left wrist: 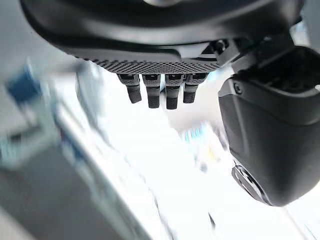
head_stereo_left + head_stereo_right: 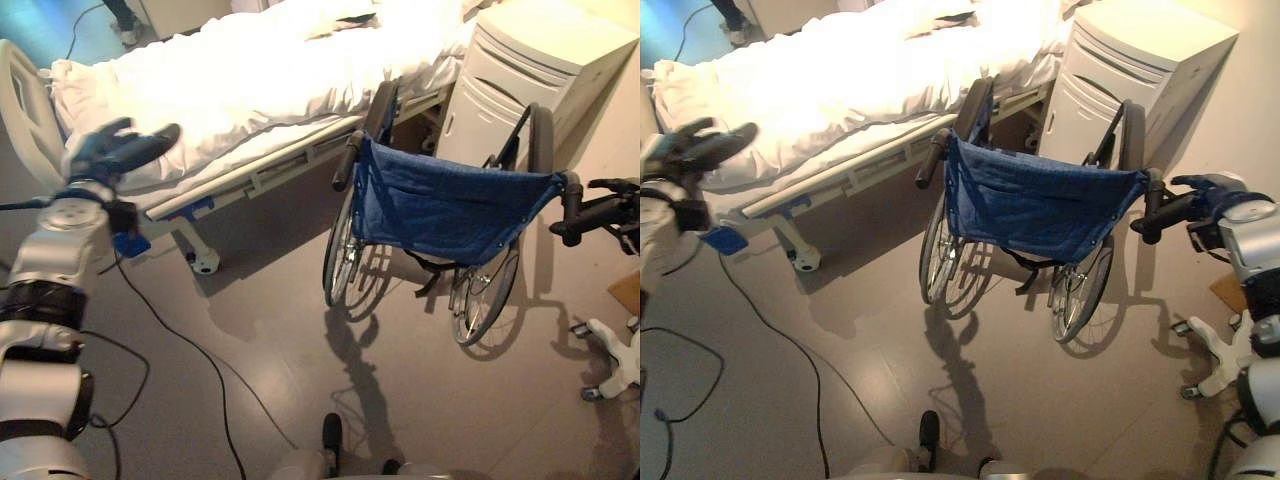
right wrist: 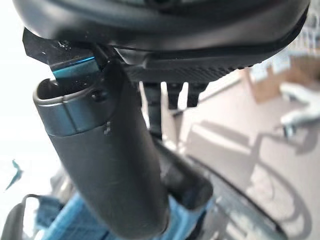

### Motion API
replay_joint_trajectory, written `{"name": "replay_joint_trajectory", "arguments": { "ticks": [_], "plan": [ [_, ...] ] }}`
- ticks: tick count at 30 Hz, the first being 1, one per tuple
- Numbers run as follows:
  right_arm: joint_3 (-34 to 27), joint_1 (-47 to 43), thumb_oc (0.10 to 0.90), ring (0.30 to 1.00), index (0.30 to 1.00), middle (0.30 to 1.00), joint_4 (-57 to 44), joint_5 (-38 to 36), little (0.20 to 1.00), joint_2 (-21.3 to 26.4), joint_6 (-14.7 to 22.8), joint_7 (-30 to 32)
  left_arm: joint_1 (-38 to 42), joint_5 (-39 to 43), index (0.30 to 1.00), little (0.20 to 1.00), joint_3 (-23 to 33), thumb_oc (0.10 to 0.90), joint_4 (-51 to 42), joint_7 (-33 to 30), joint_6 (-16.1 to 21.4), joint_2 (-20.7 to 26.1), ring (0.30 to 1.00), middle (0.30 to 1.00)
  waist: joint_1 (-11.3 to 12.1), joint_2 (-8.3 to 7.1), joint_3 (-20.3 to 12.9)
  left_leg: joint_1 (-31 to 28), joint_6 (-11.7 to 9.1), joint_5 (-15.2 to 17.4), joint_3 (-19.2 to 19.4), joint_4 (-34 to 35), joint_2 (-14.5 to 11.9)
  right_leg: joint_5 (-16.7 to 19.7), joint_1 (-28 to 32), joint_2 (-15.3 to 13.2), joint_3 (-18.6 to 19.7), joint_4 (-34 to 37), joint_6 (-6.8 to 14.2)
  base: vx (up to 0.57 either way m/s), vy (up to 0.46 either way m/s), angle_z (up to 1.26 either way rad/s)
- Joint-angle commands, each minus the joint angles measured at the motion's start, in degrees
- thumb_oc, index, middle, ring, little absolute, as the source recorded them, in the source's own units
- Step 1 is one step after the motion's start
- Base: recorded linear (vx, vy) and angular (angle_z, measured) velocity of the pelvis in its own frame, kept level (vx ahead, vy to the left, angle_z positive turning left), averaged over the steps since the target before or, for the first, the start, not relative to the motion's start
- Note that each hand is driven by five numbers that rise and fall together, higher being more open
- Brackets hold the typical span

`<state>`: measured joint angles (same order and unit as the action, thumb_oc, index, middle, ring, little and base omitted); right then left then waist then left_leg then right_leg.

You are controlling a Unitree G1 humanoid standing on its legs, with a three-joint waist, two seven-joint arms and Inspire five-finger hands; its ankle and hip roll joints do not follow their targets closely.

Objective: Push the wheelchair next to the bed

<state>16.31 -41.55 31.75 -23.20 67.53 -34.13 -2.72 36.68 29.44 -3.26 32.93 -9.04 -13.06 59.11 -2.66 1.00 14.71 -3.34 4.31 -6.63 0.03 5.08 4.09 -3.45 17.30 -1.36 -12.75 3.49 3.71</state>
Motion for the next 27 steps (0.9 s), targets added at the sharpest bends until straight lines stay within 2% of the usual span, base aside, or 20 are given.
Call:
{"name": "replay_joint_trajectory", "arguments": {
  "ticks": [1,2,3,5,6,8,9,11,12,13,16,18,19,20,21,22,23,27],
  "plan": [
    [-18.43,2.15,0.8,0.9,0.9,0.9,-9.73,1.15,0.9,7.56,18.56,15.89,-11.66,-5.59,0.9,0.9,9.22,0.8,-6.39,-2.89,6.66,5.73,0.9,0.9,2.75,-3.21,-10.86,-6.05,-3.91,10.19,5.73,-0.08,-0.67,5.62,-9.26,-2.31,5.03,1.37,3.91,-0.05,0.048,0.39],
    [-21.65,5.33,0.8,0.9,0.9,0.9,-10.9,0.6,0.9,7.01,19.03,16.62,-13.99,-5.69,0.9,0.9,10.84,0.8,-7.44,-2.5,6.72,5.06,0.9,0.9,2.64,-3.26,-10.84,-6.07,-3.81,10.32,5.63,-0.08,-0.64,5.59,-9.29,-2.3,5.23,1.36,3.96,-0.05,0.049,0.62],
    [-27.35,10.89,0.8,0.9,0.9,0.9,-12.99,-0.55,0.9,5.61,19.87,18.4,-17.13,-4.49,0.9,0.9,12.59,0.8,-9.01,-1.89,6.83,3.57,0.9,0.9,2.65,-3.55,-10.89,-6.06,-3.65,10.5,5.5,-0.08,-0.55,5.54,-9.39,-2.29,5.58,1.34,4.03,-0.05,0.056,0.57],
    [-34.31,17.65,0.8,0.9,0.9,0.9,-14.07,-2.93,0.9,2.77,22.6,20.83,-21.35,-3.32,0.9,0.9,14.59,0.8,-10.47,-1.05,7.56,-0.28,0.9,0.9,2.69,-3.73,-10.87,-6.07,-3.4,10.86,5.31,-0.08,-0.45,5.56,-9.67,-2.34,5.99,1.21,4.24,-0.05,0.06,0.43],
    [-37.58,20.41,0.8,0.9,0.9,0.9,-14.36,-6.43,0.9,0.86,24.01,22.05,-23.56,-1.41,0.9,0.9,15.27,0.8,-10.57,0.33,8.9,-3.05,0.9,0.9,2.57,-3.84,-10.76,-6.06,-3.2,11.02,4.97,-0.08,-0.28,5.76,-9.97,-2.42,6.51,1.04,4.5,-0.06,0.054,0.56],
    [-40.76,23.38,0.8,0.9,0.9,0.9,-14.41,-10.33,0.9,-2.05,26.29,23.4,-25.79,1.61,0.9,0.9,15.31,0.8,-11.12,0.75,9.16,-7.05,0.9,0.9,2.79,-3.95,-10.63,-5.98,-2.93,11.25,4.54,-0.08,-0.05,5.99,-10.62,-2.52,7.03,0.74,4.8,-0.06,0.038,0.47],
    [-42.12,24.93,0.8,0.9,0.9,0.9,-14.08,-14.18,0.9,-4.74,28.39,25.0,-27.71,4.96,0.9,0.9,15.38,0.8,-11.3,1.86,10.01,-10.32,0.9,0.9,2.88,-4.0,-10.42,-5.88,-2.77,11.33,4.09,-0.08,0.11,6.38,-11.37,-2.61,7.29,0.38,5.11,-0.07,0.019,0.16],
    [-43.32,26.62,0.8,0.9,0.9,0.9,-12.5,-17.2,0.9,-9.1,31.08,25.51,-29.96,8.19,0.9,0.9,14.49,0.8,-10.54,3.39,11.21,-15.54,0.9,0.9,3.07,-3.99,-10.12,-5.83,-2.66,11.48,3.66,-0.08,0.17,7.19,-12.99,-2.68,7.58,-0.44,5.72,-0.08,0.01,0.14],
    [-43.5,27.19,0.8,0.9,0.9,0.9,-11.82,-18.7,0.9,-10.75,32.16,25.12,-30.75,8.95,0.9,0.9,14.27,0.8,-10.28,4.36,11.33,-17.01,0.9,0.9,3.24,-3.97,-9.97,-5.72,-2.65,11.46,3.62,-0.08,0.15,7.42,-13.55,-2.74,7.5,-0.95,5.91,-0.12,-0.013,0.04],
    [-43.12,27.97,0.8,0.9,0.9,0.9,-10.44,-21.22,0.9,-14.55,34.15,24.55,-32.11,9.33,0.9,0.9,14.12,0.8,-9.45,5.97,11.74,-19.68,0.9,0.9,3.69,-3.94,-9.4,-5.48,-2.62,11.35,3.71,-0.08,0.08,8.05,-14.49,-3.0,6.32,-2.28,6.26,-0.17,-0.05,0.02],
    [-41.38,30.46,0.8,0.9,0.9,0.9,-6.62,-22.01,0.9,-22.15,34.67,19.25,-36.47,9.7,0.9,0.9,15.97,0.8,-7.22,8.69,11.95,-23.33,0.9,0.9,5.56,-3.68,-8.39,-4.73,-2.51,10.83,6.04,-0.08,-0.75,9.03,-16.98,-4.82,0.53,-9.13,7.57,-0.2,-0.074,-0.29],
    [-38.99,33.24,0.8,0.9,0.9,0.9,-1.45,-21.75,0.9,-27.37,35.32,14.95,-37.95,10.55,0.9,0.9,15.52,0.8,-2.55,11.89,14.2,-25.62,0.9,0.9,6.31,-2.85,-8.34,-3.27,-2.14,9.62,6.68,-0.08,-1.66,6.12,-16.35,-4.85,0.72,-12.93,6.51,-0.24,-0.121,-0.49],
    [-38.53,33.84,0.8,0.9,0.9,0.9,-0.65,-21.62,0.9,-28.55,35.71,14.2,-38.18,10.89,0.9,0.9,15.24,0.8,-1.76,12.36,14.74,-26.08,0.9,0.9,6.35,-2.72,-8.43,-2.95,-2.05,9.39,6.6,-0.08,-1.78,5.66,-16.16,-4.75,1.08,-13.56,6.29,-0.24,-0.183,0.0],
    [-36.19,36.73,0.8,0.9,0.9,0.9,0.49,-21.25,0.9,-33.96,38.17,13.47,-38.75,10.42,0.9,0.9,14.51,0.8,1.44,14.04,16.56,-27.67,0.9,0.9,6.49,-2.67,-8.62,-1.88,-1.98,8.71,6.54,-0.1,-1.88,3.65,-14.52,-4.62,1.79,-14.05,5.88,-0.13,-0.125,0.11],
    [-36.08,36.89,0.8,0.9,0.9,0.9,0.45,-20.97,0.9,-34.4,38.2,13.49,-38.74,10.35,0.9,0.9,14.44,0.8,1.74,14.19,16.81,-27.72,0.9,0.9,6.53,-2.71,-8.73,-1.59,-2.01,8.44,6.6,-0.08,-1.93,3.81,-14.55,-4.56,1.84,-13.96,5.83,-0.16,-0.188,0.08],
    [-34.79,38.02,0.8,0.9,0.9,0.9,1.36,-20.78,0.9,-37.17,38.71,13.06,-38.67,9.62,0.9,0.9,14.39,0.8,3.55,15.07,17.54,-28.52,0.9,0.9,6.68,-2.82,-8.89,-0.74,-2.14,7.96,6.65,-0.25,-2.0,3.07,-13.44,-4.4,2.23,-13.7,5.73,-0.16,-0.228,-0.1],
    [-31.6,38.75,0.8,0.9,0.9,0.9,3.47,-19.41,0.9,-41.32,39.1,13.3,-38.47,7.45,0.9,0.9,13.33,0.8,6.41,15.64,19.47,-30.22,0.9,0.9,7.19,-3.1,-8.92,0.89,-2.77,7.27,7.06,-0.65,-2.39,0.5,-10.24,-4.39,2.27,-11.62,5.2,-0.17,-0.241,-0.22],
    [-26.35,39.95,0.8,0.9,0.9,0.9,9.29,-12.77,0.9,-46.48,39.89,13.14,-39.01,5.2,0.9,0.9,11.6,0.8,9.17,15.09,20.63,-33.72,0.9,0.9,8.36,-3.31,-8.69,3.87,-5.09,5.27,7.85,-1.28,-4.37,-1.01,-7.48,-3.18,1.83,-4.8,3.47,-0.15,-0.25,-0.38]
  ]
}}
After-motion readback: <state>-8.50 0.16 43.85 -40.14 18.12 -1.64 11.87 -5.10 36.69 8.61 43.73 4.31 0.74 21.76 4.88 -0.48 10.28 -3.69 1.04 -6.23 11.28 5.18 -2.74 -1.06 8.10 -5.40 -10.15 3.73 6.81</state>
